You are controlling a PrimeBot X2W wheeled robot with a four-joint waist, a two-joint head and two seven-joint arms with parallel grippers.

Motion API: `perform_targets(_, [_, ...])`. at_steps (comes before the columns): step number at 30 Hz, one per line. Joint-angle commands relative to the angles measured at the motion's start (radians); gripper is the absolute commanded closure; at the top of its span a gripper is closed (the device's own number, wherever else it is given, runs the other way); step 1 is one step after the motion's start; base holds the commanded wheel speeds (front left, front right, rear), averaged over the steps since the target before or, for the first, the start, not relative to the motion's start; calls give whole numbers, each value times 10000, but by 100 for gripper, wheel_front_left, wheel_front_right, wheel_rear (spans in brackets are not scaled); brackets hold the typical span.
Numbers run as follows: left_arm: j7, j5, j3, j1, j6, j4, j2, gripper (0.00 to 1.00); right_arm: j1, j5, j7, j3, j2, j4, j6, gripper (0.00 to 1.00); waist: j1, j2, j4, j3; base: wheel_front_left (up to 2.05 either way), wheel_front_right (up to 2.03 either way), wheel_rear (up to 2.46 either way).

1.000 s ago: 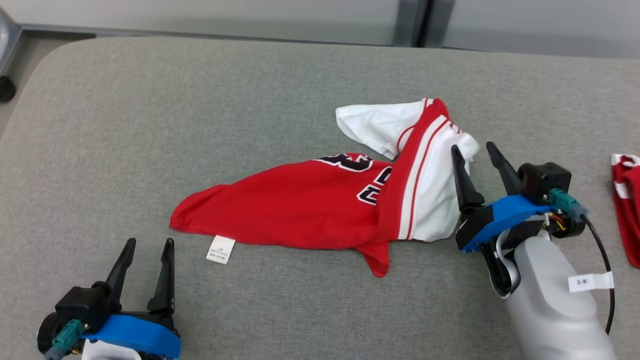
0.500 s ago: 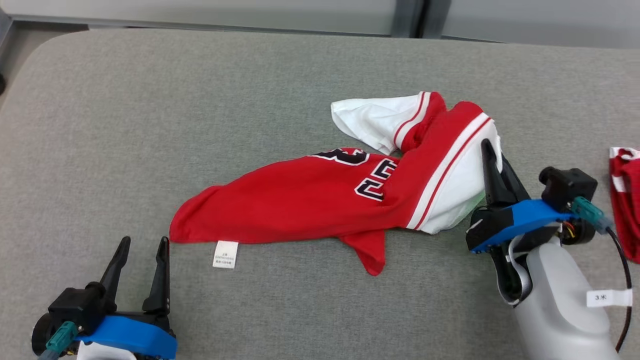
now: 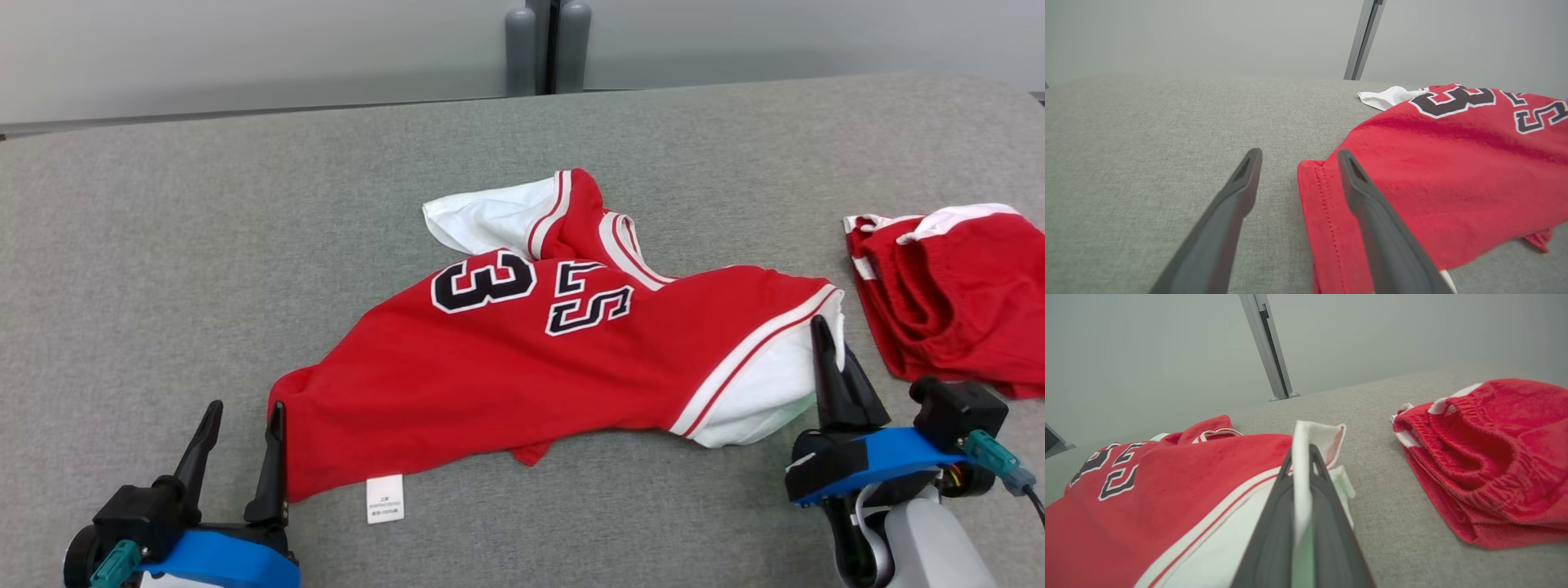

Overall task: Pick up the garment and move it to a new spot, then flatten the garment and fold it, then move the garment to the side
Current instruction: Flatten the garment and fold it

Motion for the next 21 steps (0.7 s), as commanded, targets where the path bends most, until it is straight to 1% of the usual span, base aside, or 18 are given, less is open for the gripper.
perform_targets(1, [2,-12,-51,-31,21,-37,19,0,-112,-102,-7,-125,-34,143,0,0,2,0,87,67,0,0,0])
perform_targets(4, [2,-62,-122,-157,21,19,88,0,-610,-586,-8,-535,-32,528,2,0,2,0,339,97,0,0,0])
perform_targets(7, [2,-59,-102,-193,21,124,91,0,-943,-995,-7,-610,-37,264,0,0,2,0,586,-8,0,0,0])
perform_targets(10, [4,19,40,-97,21,257,51,0,-962,-1150,-8,-172,-29,-270,0,0,2,0,740,-242,0,0,0])
perform_targets(13, [4,126,264,50,21,389,-56,0,-738,-1265,-7,335,-49,-430,0,0,2,0,763,-529,0,0,0])
perform_targets(16, [2,257,445,159,21,515,-121,0,-388,-1250,-7,623,-42,-346,0,0,2,0,717,-781,0,0,0])
perform_targets(21, [2,538,655,405,21,646,-318,0,425,-1160,-8,708,-42,-60,0,0,2,0,555,-1229,0,0,0])
